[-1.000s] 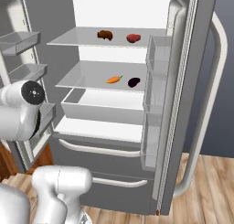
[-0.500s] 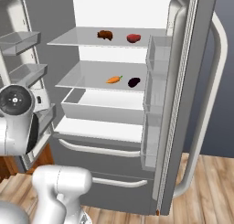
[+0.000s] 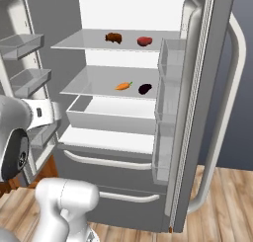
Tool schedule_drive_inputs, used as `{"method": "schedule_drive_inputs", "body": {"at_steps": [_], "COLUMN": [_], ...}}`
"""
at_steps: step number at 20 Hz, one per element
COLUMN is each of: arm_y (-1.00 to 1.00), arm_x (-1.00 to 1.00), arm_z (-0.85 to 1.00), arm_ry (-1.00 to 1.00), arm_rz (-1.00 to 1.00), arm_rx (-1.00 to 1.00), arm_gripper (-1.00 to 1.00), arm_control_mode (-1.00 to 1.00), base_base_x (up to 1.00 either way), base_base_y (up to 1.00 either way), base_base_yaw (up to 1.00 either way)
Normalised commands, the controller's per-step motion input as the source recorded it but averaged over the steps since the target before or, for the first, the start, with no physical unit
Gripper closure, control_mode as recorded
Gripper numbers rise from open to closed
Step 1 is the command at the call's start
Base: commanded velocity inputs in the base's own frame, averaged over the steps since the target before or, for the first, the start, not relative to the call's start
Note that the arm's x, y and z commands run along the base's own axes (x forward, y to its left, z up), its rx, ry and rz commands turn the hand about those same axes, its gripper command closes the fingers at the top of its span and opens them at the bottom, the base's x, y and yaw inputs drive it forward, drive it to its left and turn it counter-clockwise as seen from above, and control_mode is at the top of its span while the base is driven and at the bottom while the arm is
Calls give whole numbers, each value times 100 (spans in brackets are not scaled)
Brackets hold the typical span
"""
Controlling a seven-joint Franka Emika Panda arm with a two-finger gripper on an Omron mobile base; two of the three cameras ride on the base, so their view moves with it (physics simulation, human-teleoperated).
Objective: Gather the eggplant and carrot from the fridge and place them on a tray on the dining counter. Then gather the steak and chicken drumstick from the fridge and place them on the other tray.
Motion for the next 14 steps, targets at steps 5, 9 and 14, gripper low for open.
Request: {"method": "schedule_drive_inputs", "body": {"at_steps": [5,9,14], "arm_y": [-18,-33,-49], "arm_x": [-26,-20,-5], "arm_z": [0,-7,-25], "arm_ry": [0,2,1], "arm_rz": [-36,-27,-2], "arm_rx": [1,0,0], "arm_gripper": [-100,-100,-100], "arm_control_mode": [-100,-100,-100], "base_base_x": [0,0,0], "base_base_y": [0,0,0], "base_base_yaw": [0,0,0]}}
